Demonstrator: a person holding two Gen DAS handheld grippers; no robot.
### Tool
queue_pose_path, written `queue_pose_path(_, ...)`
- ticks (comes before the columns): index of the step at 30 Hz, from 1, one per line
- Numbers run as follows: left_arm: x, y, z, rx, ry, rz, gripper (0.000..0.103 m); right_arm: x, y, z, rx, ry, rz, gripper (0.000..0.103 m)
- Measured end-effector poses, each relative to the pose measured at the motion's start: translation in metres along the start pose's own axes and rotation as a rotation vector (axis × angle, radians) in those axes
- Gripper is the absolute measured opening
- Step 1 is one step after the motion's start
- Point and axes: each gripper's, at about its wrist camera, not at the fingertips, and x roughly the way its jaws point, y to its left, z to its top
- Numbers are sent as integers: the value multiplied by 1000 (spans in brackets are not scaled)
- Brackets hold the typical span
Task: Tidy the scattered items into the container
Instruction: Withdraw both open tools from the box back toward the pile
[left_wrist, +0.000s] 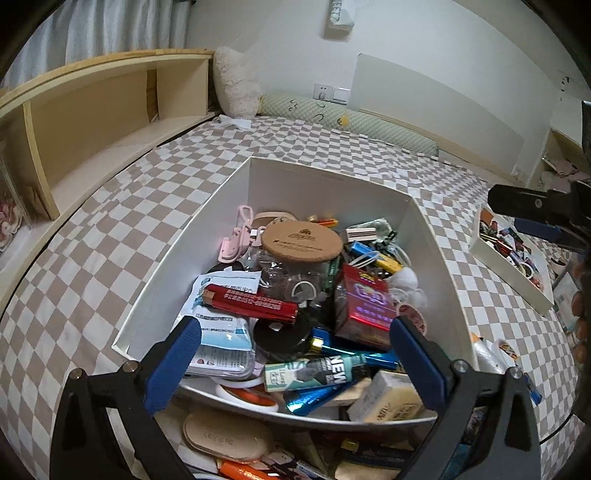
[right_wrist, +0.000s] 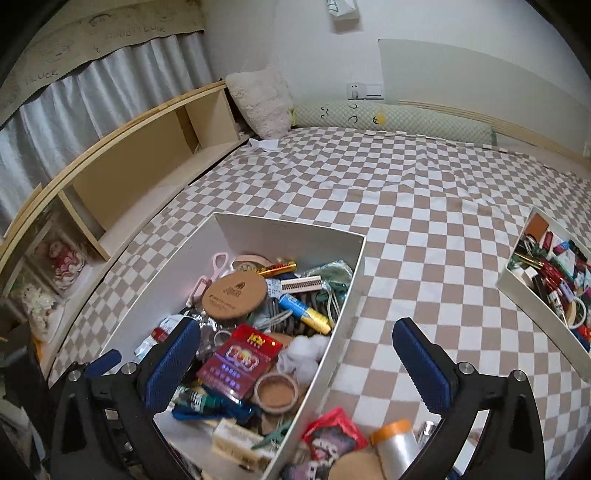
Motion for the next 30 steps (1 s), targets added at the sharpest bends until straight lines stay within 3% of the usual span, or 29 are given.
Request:
queue_pose_path(9,-18,-7,-4,5,-14,-23,102,-44,7,-13,-31,-32,-5,103)
queue_pose_path(19,-48,-23,-10,40,-45,-82,102,-74,3,-53,-12,-51,-15,103)
queue_pose_path(30,-63,-42,-20,102,-52,-99,102,-91,-23,-100,29,-50,-114,103)
